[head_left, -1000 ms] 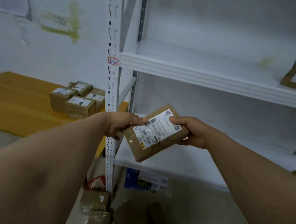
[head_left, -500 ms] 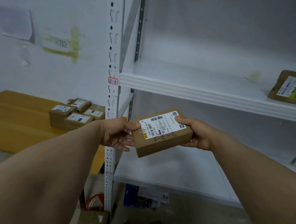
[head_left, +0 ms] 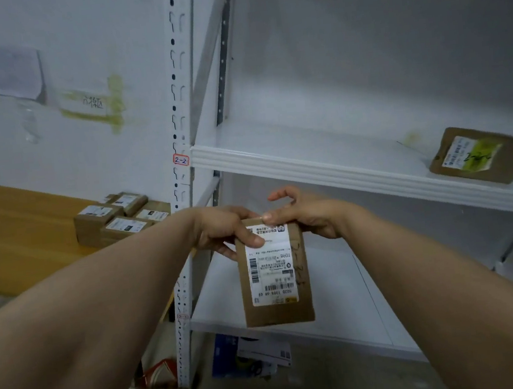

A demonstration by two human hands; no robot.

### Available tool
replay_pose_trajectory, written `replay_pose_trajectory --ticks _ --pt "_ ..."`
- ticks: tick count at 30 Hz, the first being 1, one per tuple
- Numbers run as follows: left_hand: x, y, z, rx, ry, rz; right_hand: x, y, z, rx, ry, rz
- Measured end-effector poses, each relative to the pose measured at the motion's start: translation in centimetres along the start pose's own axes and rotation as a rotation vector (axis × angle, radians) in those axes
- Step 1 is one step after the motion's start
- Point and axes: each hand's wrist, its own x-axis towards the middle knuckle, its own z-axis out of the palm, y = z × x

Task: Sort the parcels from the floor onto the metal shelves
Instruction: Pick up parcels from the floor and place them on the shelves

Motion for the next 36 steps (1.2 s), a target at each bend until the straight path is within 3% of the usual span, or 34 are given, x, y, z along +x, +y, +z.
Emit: replay_pose_trajectory --ticks 9,12,14,18,23,29,36 --pt "-1.5 -3.3 0.6 -0.732 0.157 0.183 -3.3 3.1 -2.0 -0.030 0.157 0.136" --pt "-1.5 -3.8 1.3 -0.850 0.168 0.198 -4.5 4.0 -2.4 -0.024 0.175 0.144" --pt "-1.5 -3.9 1.8 -0.745 0.165 0.150 -5.3 4.4 -2.5 0.011 0.174 0.143" --pt "-1.0 -3.6 3.0 -0.255 0.210 0.019 -7.2 5.5 -3.0 -0.025 0.177 0.186" --pt "1.3 -2.3 5.7 -0.132 0.258 0.048 -9.4 7.6 -4.2 -0.119 0.176 0.260" --pt "6.2 -2.8 9.9 0.215 0.149 -0.033 -9.9 12.7 -5.7 -0.229 0.177 0.361" --pt "14.1 -4.2 15.1 0.358 0.145 -0.077 -7.5 20.9 -7.4 -0.565 0.118 0.450"
